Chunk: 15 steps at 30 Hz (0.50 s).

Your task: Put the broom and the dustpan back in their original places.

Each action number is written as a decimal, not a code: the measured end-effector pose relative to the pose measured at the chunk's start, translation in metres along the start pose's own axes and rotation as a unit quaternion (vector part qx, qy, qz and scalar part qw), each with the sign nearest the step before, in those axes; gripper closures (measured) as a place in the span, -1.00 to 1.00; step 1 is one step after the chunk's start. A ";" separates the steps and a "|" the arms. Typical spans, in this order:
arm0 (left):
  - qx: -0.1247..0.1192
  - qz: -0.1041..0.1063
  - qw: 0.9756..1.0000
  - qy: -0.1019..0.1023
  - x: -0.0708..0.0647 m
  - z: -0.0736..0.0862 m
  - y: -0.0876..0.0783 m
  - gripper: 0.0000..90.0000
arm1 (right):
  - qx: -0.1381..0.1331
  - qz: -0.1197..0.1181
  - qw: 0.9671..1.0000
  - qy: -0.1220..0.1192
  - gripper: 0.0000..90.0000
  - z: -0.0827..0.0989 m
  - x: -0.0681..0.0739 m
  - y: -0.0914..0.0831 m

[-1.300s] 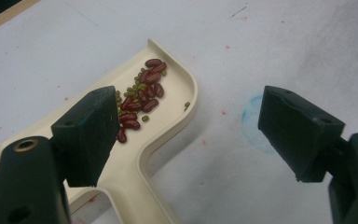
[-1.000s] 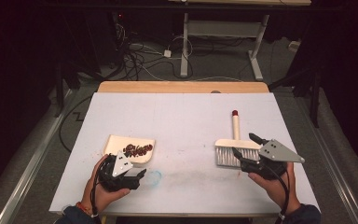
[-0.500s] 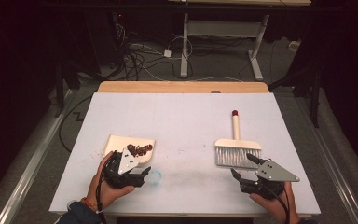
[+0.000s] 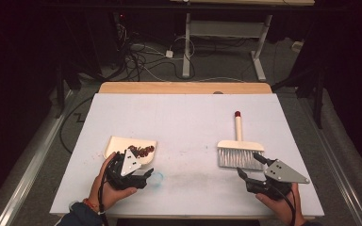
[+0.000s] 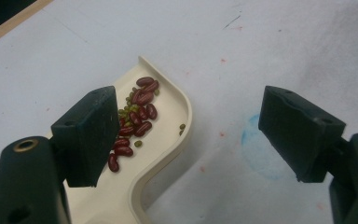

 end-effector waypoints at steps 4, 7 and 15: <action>0.002 0.002 1.000 0.002 -0.002 -0.001 0.001 -0.57 | -0.003 -0.002 1.000 0.002 -0.41 0.000 0.001 -0.001; 0.005 0.003 1.000 0.006 -0.003 -0.001 0.003 -0.57 | -0.004 0.001 1.000 0.001 -0.41 0.000 0.001 -0.003; 0.005 0.004 1.000 0.008 -0.004 -0.002 0.006 -0.57 | -0.009 0.005 1.000 0.002 -0.41 -0.001 0.000 -0.006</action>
Point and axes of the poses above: each handheld gripper's, and its own axes: y roughly forward along the jaws, z roughly out of its underside, x roughly to its left, the point moved 9 cm from there along y, roughly forward along the jaws, and after that the axes turned 10 degrees about -y, right-handed, at the moved point
